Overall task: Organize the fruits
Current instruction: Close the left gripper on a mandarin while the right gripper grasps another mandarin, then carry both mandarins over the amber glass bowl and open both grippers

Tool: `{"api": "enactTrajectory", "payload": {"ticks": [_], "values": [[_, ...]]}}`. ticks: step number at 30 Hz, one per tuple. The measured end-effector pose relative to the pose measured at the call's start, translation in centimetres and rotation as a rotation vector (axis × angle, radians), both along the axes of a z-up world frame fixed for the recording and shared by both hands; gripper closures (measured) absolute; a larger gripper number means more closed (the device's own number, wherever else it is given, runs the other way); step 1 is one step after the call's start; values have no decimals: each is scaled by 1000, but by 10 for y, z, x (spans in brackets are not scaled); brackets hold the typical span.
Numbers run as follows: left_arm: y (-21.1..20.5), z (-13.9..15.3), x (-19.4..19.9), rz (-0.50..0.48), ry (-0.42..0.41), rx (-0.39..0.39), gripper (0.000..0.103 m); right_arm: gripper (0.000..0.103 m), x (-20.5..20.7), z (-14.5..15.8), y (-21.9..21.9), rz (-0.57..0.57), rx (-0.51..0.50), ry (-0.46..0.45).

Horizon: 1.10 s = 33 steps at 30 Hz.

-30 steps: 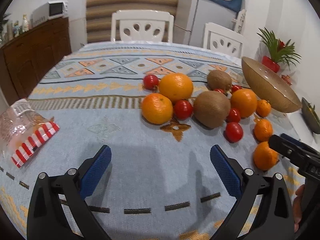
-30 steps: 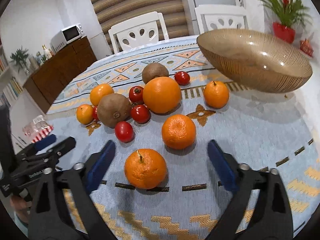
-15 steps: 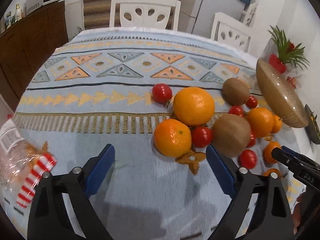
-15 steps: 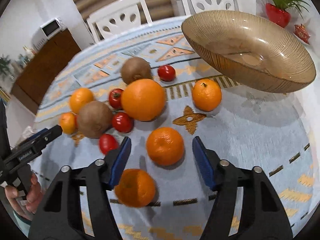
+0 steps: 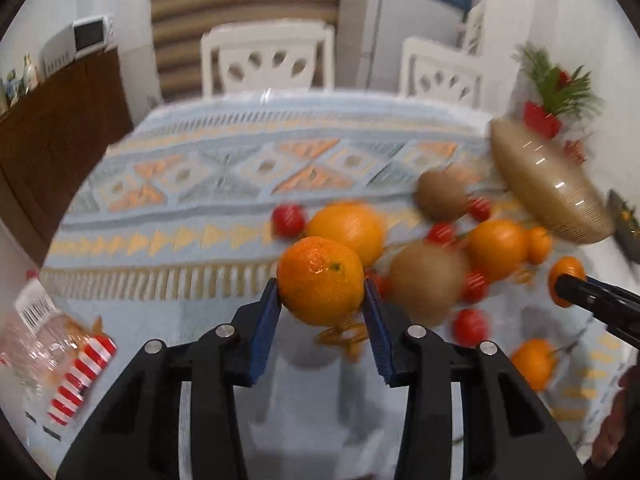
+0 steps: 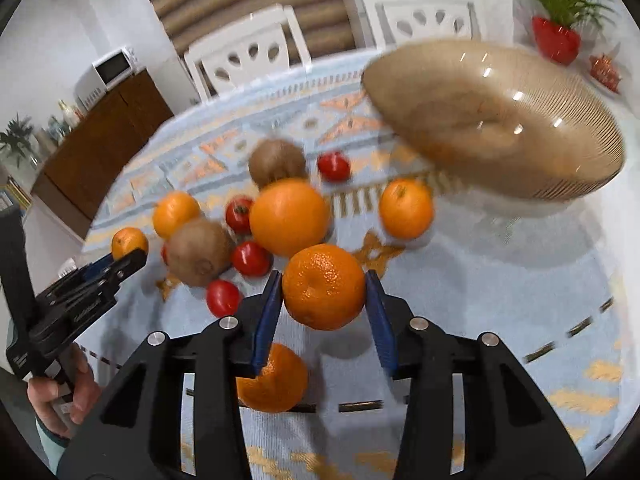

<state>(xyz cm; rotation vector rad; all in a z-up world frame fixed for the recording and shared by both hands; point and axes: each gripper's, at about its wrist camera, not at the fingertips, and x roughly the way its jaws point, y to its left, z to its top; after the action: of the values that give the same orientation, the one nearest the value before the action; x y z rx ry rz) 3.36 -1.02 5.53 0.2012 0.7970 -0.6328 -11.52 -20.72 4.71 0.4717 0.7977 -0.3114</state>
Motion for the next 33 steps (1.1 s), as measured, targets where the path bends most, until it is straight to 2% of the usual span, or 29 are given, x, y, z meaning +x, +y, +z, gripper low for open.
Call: {"api": "enactTrajectory", "payload": {"ticks": [3, 7, 10, 13, 21, 24, 30, 33], "values": [[-28, 40, -22, -95, -76, -44, 63, 60, -14, 26, -19, -43, -23, -66], [-90, 72, -41, -255, -93, -85, 63, 60, -30, 50, -59, -152, -76, -103], [-137, 73, -47, -343, -61, -91, 63, 60, -37, 49, -95, -229, -73, -84], [-189, 56, -42, -415, 27, -77, 63, 60, -34, 38, -124, -272, -44, -48], [-249, 16, -31, -444, 170, -49, 59, 60, -27, 19, -149, -286, -4, 5], [-255, 14, -31, -428, 169, -46, 46, 59, -28, 16, -155, -289, 4, 16], [-250, 16, -33, -433, 178, -44, 47, 58, -35, 21, -159, -297, 0, -2], [-241, 21, -37, -429, 163, -56, 47, 58, -43, 21, -158, -287, 39, -20]]}}
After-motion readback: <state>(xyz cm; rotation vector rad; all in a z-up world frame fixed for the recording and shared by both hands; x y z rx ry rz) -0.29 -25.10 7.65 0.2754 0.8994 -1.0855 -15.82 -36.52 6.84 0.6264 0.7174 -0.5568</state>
